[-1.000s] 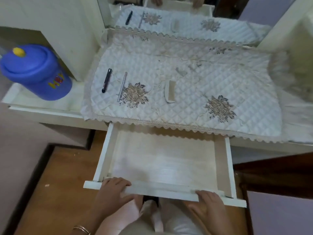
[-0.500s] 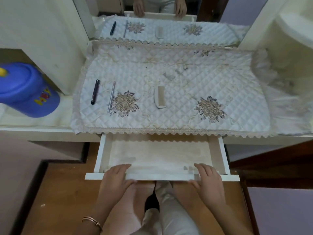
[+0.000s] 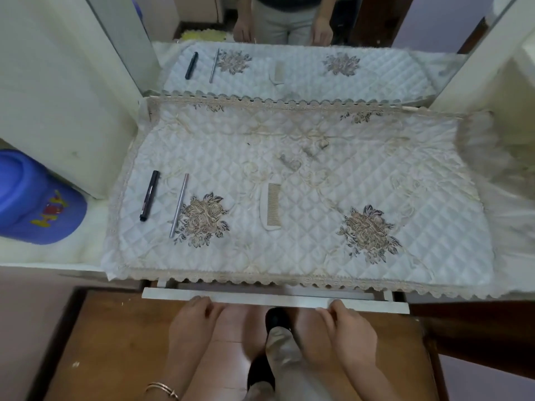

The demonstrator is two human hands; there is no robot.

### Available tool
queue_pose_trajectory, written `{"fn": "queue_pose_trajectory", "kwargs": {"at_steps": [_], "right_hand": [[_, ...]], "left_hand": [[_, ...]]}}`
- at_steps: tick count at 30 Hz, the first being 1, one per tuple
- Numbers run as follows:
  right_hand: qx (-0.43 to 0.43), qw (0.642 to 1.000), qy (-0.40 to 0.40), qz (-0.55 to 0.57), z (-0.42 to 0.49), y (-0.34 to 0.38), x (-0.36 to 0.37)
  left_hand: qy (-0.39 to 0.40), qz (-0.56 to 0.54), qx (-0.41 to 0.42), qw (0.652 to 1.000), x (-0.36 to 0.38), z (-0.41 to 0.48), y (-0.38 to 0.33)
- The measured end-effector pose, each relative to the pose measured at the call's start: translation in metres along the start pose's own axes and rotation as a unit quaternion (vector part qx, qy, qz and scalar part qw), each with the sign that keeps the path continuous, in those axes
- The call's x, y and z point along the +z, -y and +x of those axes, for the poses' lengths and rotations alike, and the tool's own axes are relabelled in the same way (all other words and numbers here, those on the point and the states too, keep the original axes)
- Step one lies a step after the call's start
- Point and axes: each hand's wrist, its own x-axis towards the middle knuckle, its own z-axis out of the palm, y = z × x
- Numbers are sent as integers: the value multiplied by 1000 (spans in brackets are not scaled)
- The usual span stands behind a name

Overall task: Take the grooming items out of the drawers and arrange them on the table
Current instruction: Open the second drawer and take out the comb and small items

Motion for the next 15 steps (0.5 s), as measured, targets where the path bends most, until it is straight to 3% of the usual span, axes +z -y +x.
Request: {"fn": "queue_pose_trajectory", "kwargs": {"at_steps": [5,9,15], "right_hand": [[-58,998,-30,4,22,1,-2],[-78,996,11,-42,25,-8,1],[-110,985,74,-109,22,-16,3]], "left_hand": [[8,2,57,998,6,22,0],[13,93,112,989,5,25,1],[90,217,116,965,2,22,12]]}}
